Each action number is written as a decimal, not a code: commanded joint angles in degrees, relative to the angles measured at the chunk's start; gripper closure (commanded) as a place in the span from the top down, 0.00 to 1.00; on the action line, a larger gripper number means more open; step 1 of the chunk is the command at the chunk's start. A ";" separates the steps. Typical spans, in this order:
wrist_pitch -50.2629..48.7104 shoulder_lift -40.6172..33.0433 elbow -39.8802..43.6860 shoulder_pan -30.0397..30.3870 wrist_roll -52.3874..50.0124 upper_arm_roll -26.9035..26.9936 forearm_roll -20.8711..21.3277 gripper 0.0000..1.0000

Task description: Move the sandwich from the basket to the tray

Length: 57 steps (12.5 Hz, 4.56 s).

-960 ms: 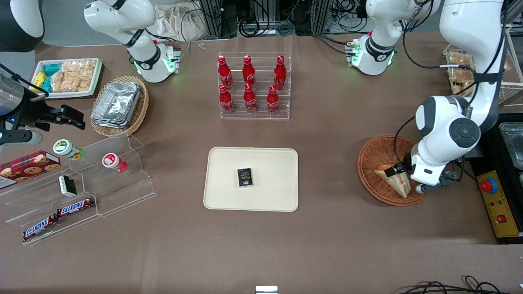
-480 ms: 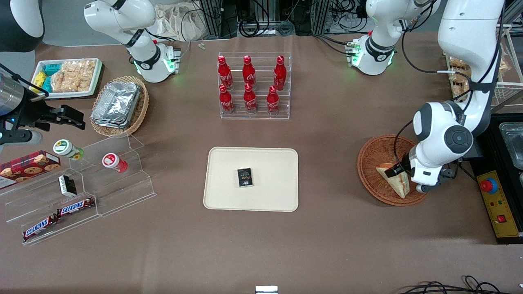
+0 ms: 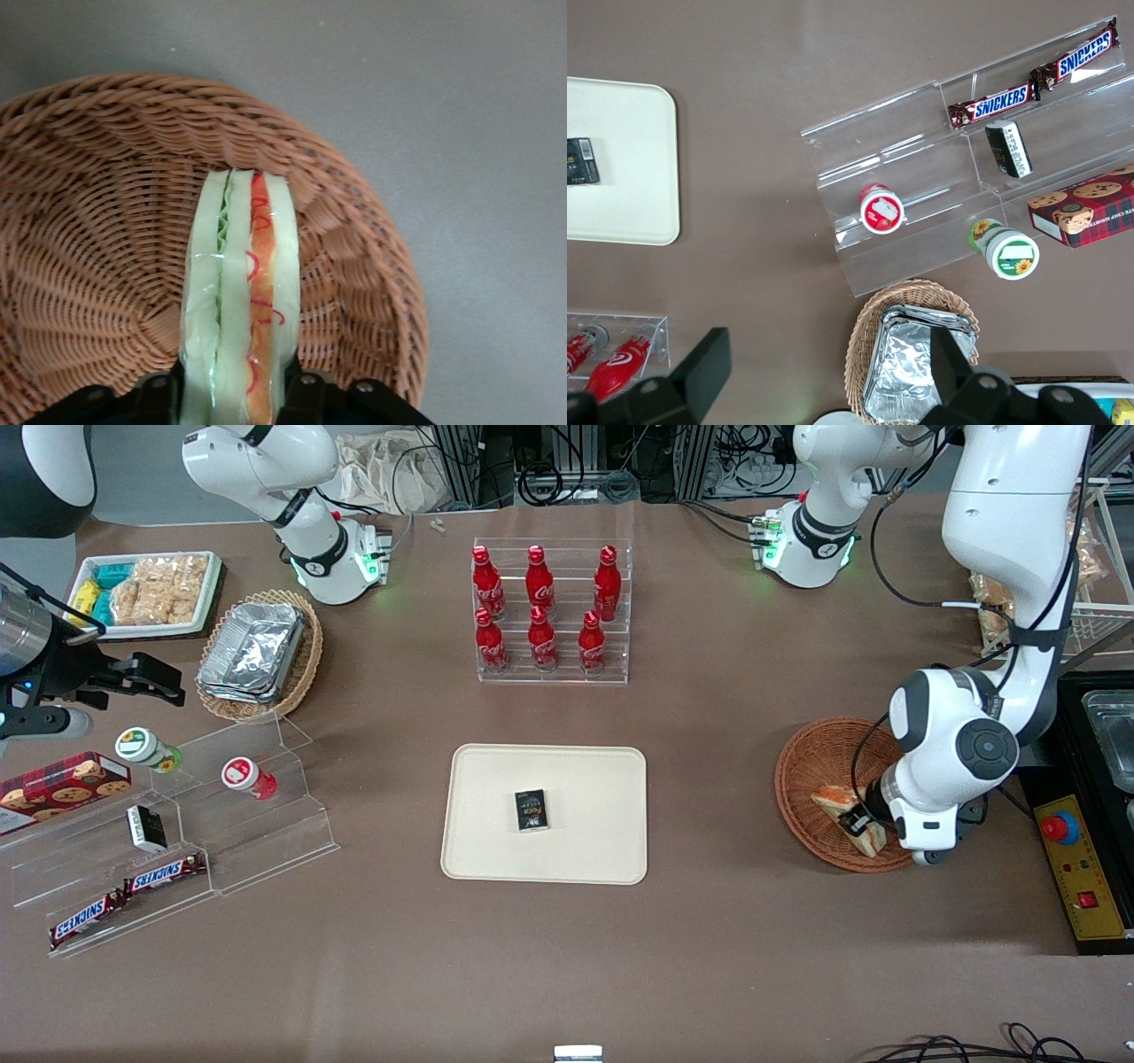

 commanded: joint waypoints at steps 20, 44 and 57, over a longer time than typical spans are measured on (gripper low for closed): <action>-28.91 21.02 47.40 -11.20 7.07 -23.64 7.07 0.00; -43.04 -8.71 27.23 -17.80 35.48 12.18 -7.33 1.00; -43.57 -10.42 28.06 -3.65 41.08 -2.01 2.50 1.00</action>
